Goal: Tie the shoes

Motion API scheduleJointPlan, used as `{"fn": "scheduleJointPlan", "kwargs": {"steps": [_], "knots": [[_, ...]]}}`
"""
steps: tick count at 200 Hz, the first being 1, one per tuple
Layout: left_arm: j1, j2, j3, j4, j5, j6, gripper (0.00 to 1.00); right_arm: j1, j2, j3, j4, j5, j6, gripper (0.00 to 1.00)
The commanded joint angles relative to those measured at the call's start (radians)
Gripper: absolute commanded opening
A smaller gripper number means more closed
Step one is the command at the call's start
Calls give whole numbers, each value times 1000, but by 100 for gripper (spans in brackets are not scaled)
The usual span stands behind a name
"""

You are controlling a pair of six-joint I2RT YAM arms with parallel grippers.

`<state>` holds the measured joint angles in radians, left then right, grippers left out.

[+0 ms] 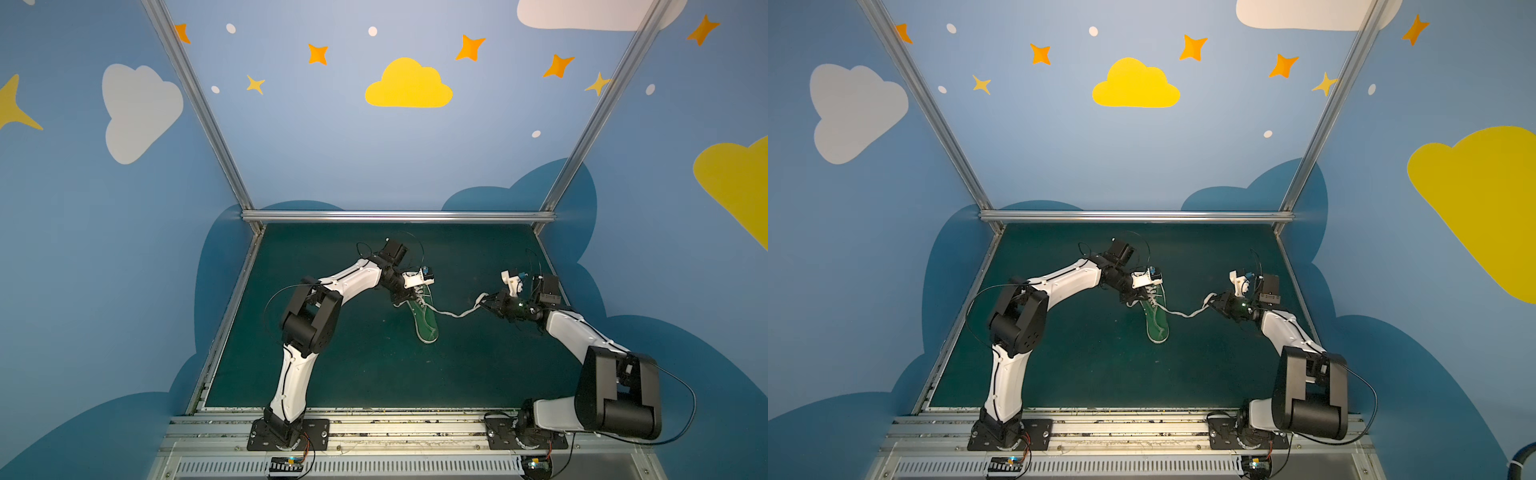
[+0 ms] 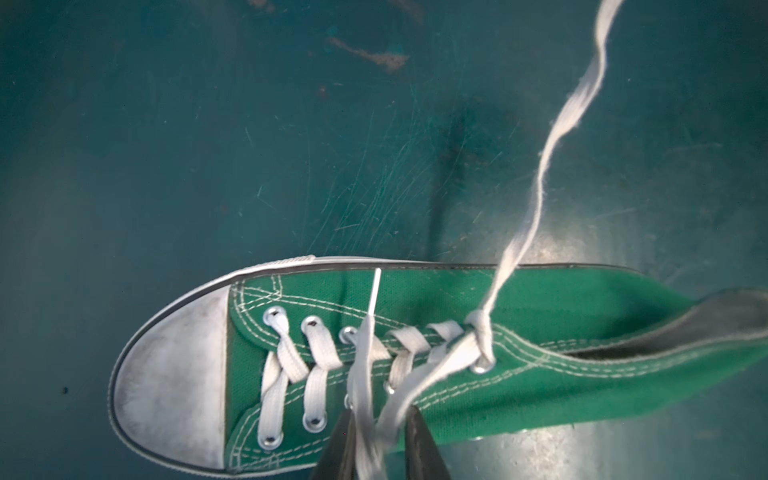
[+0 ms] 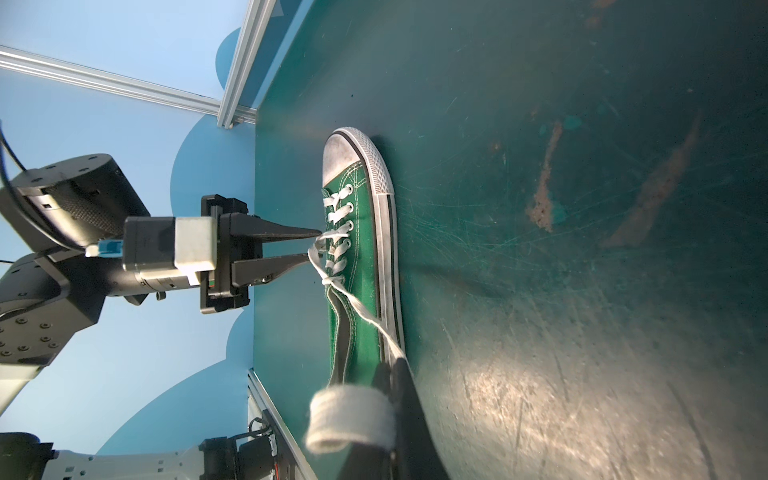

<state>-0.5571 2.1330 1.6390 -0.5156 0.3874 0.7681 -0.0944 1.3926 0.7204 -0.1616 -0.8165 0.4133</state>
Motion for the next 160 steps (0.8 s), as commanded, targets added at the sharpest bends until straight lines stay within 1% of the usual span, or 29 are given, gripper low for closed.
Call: {"fn": "scheduleJointPlan", "kwargs": {"steps": [1,5,47,61,64,69,105,115,119,160], "knots": [[0,2,-5,0,-19,-9,5,2,-4,27,-30,-5,-19,0],[0,-2,-11,1,-28,-8,3,1,-5,25,-30,-2,-17,0],[7,-61,-97,53,-136,-10,3,-5,-19,3,-68,81,-12,0],[9,-68,-106,58,-147,-13,3,-10,-27,-8,-72,102,-7,0],[8,-66,-108,56,-176,-13,3,-11,-31,-10,-74,107,-6,0],[11,-65,-107,55,-189,-15,3,-13,-36,-14,-77,118,-5,0],[15,-70,-111,55,-202,-19,3,-29,-97,-42,-88,187,5,0],[17,-73,-112,55,-206,-21,3,-34,-112,-42,-83,190,8,0],[16,-74,-113,57,-209,-22,3,-35,-114,-68,-82,190,9,0],[31,-79,-113,54,-229,-38,3,-50,-120,-73,-91,198,6,0]]}}
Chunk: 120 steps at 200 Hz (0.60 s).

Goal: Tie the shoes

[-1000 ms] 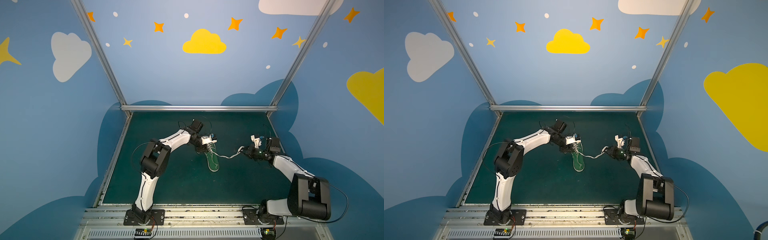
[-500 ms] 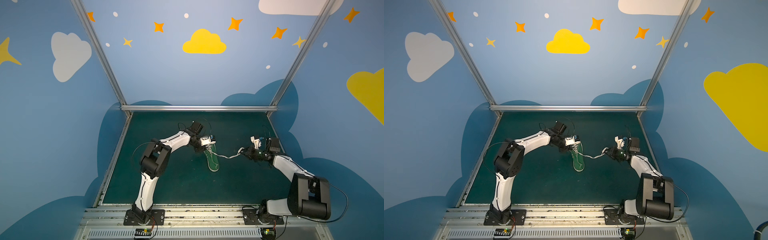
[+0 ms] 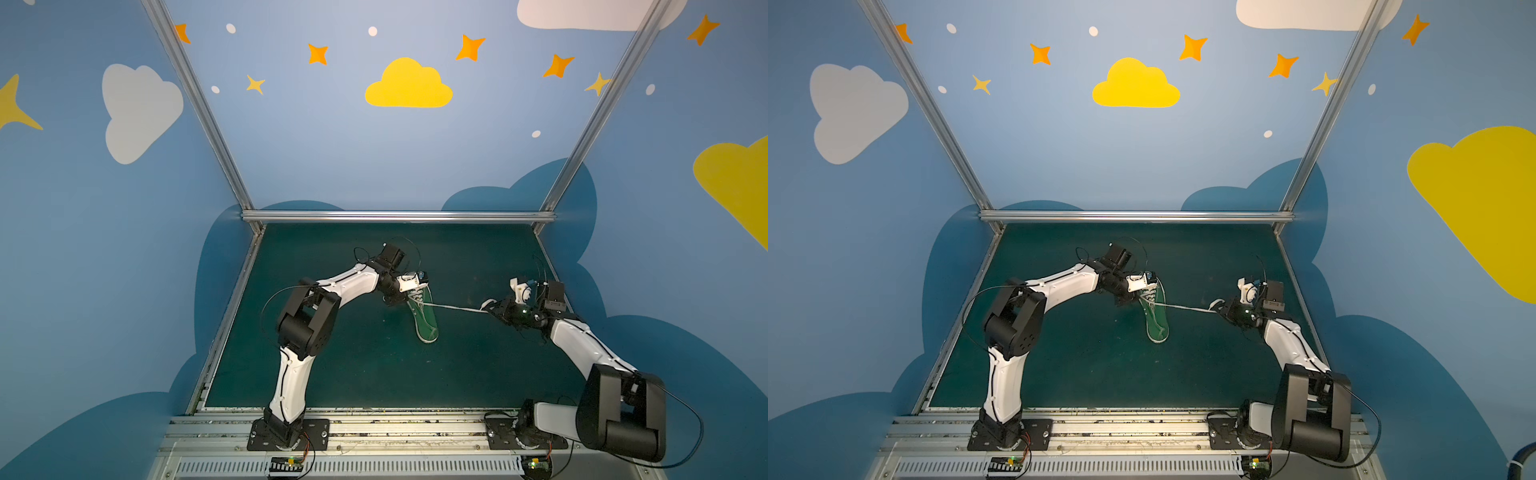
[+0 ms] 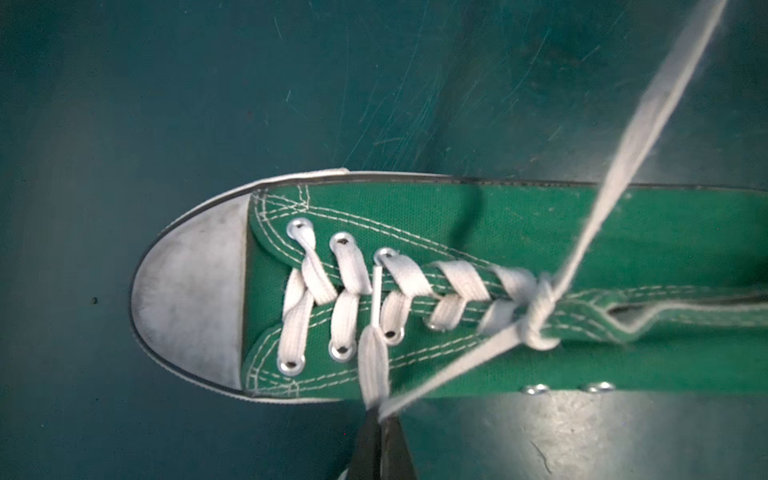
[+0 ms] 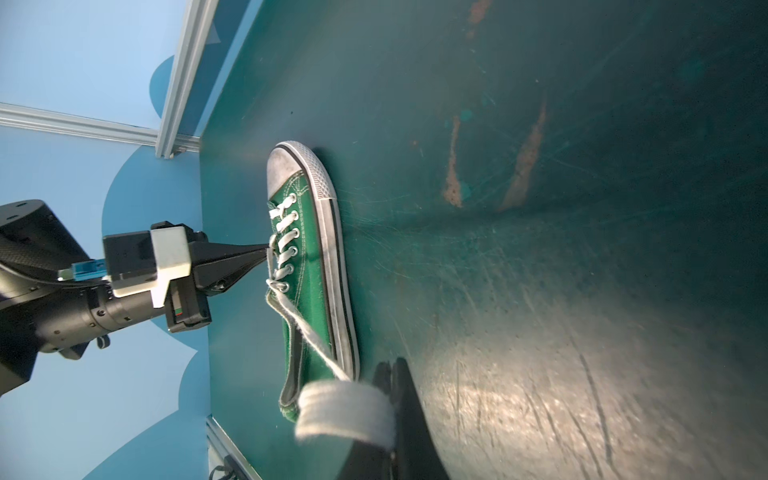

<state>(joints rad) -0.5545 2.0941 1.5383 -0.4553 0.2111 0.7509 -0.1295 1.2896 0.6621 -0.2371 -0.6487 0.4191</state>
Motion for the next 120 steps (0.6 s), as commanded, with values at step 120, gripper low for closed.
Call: {"fn": "scheduleJointPlan", "kwargs": {"steps": [120], "knots": [[15,-252,-264,56,-92,-336,38,52,114,70,44,-150,-1,0]]}}
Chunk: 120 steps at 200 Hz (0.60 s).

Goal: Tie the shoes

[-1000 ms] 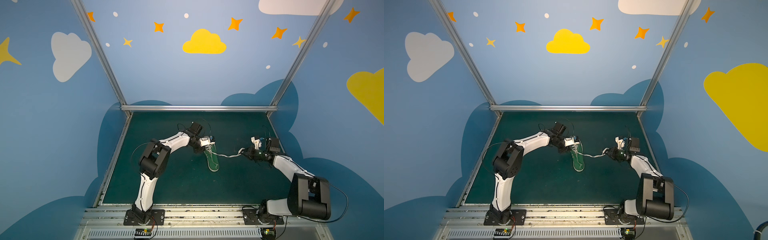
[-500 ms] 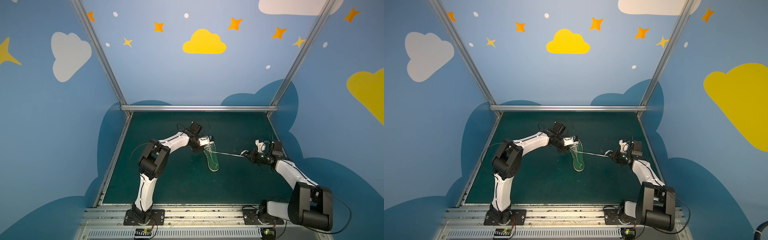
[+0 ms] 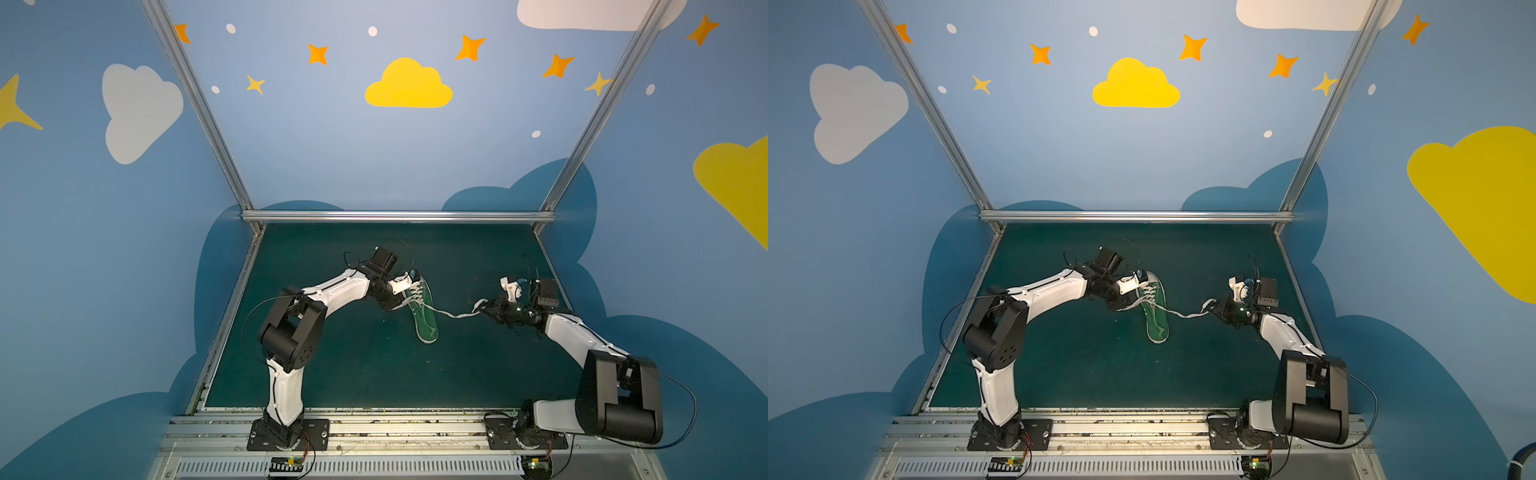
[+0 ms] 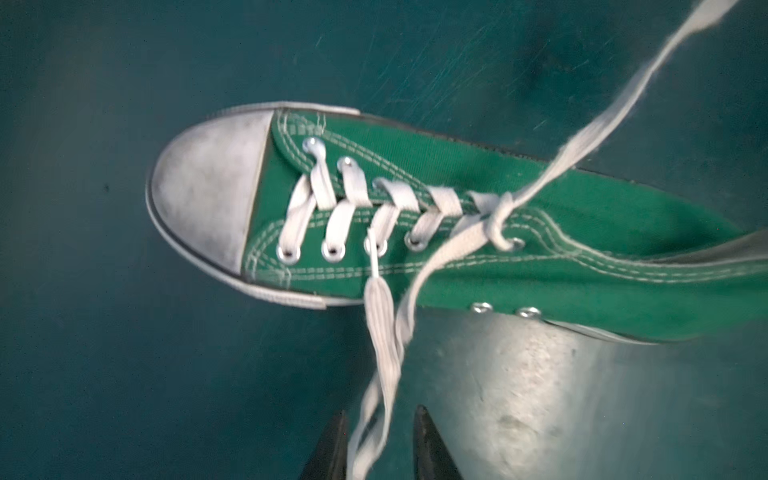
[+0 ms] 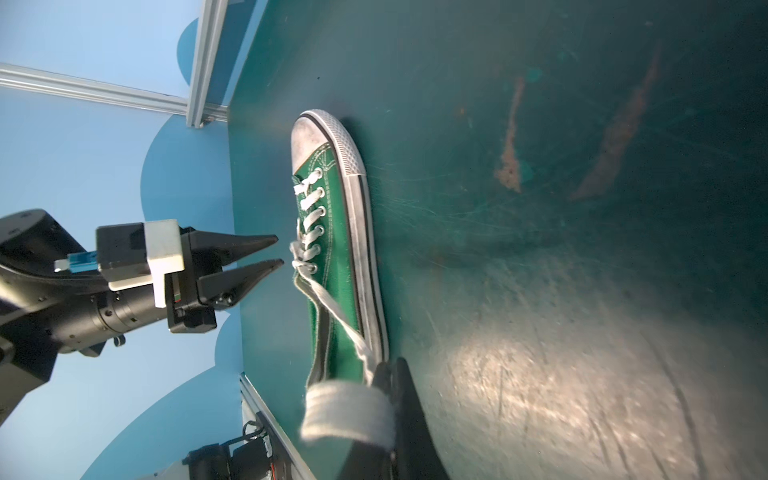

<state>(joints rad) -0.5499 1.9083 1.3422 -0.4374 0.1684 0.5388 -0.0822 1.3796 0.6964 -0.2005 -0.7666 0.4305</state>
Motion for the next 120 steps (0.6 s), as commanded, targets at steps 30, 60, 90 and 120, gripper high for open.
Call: {"fn": "scheduleJointPlan", "kwargs": {"steps": [30,60,90,120], "knots": [[40,-62,-60,16,-77,-223,38,6,30,37,4,-39,-21,0],[58,18,36,-56,-78,-260,39,6,32,38,0,-46,-24,0],[60,91,113,-120,-43,-233,40,6,29,42,-6,-46,-27,0],[60,119,128,-139,-5,-223,41,7,35,49,-12,-48,-33,0]]}}
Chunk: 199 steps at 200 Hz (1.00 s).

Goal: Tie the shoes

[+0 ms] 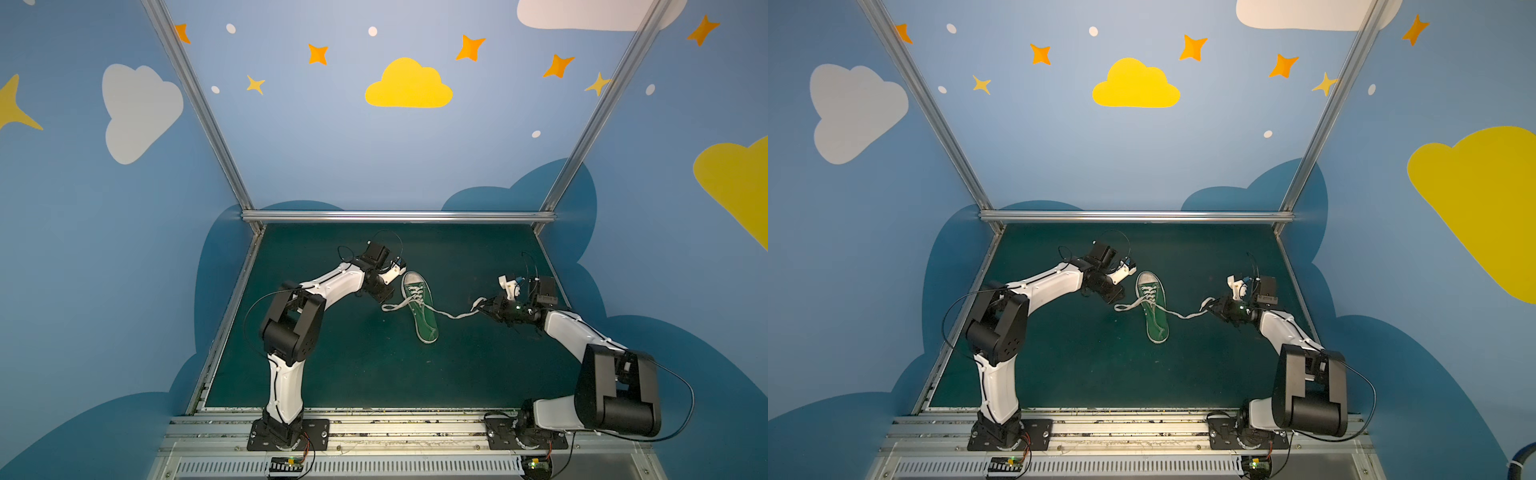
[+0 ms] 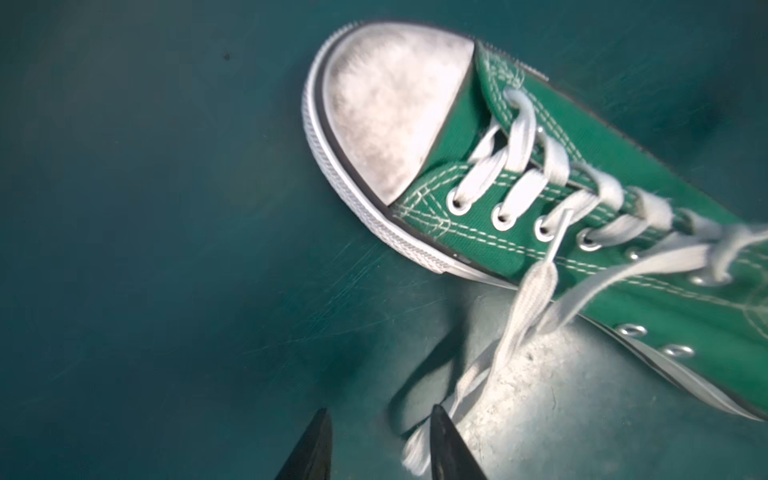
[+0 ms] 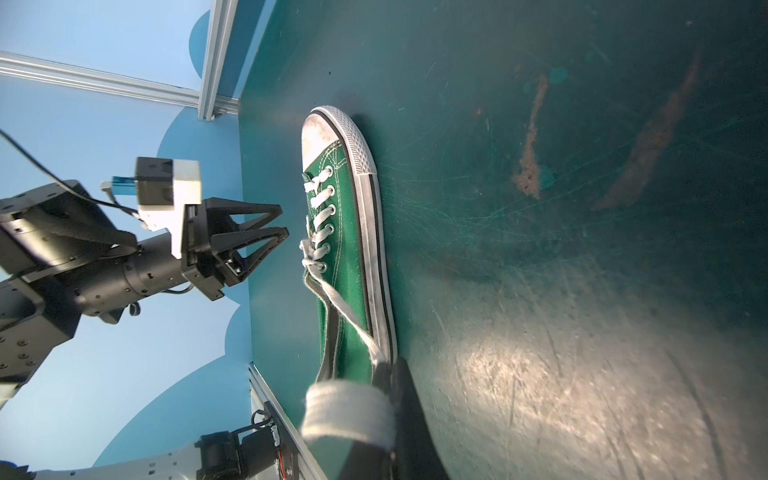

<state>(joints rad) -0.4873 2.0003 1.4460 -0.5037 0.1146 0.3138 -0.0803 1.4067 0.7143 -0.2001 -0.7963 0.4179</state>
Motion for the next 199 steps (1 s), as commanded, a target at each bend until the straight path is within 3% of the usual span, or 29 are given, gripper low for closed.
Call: {"fn": "scheduleJointPlan", "kwargs": {"steps": [1,65,122,169,188,199], "knots": [[-2,28,25,-75,50,1,41,4,8,32,-12,-18,-21,0],[-4,52,25,-98,85,-28,41,5,25,43,-6,-27,-14,0],[-8,85,56,-149,43,-47,31,5,26,50,-12,-29,-13,0],[-14,89,55,-149,38,-54,31,7,32,51,-7,-35,-10,0],[-14,91,58,-153,31,-61,13,7,32,51,-7,-35,-8,0],[-12,84,52,-145,13,-71,7,7,29,51,-10,-35,-11,0]]}}
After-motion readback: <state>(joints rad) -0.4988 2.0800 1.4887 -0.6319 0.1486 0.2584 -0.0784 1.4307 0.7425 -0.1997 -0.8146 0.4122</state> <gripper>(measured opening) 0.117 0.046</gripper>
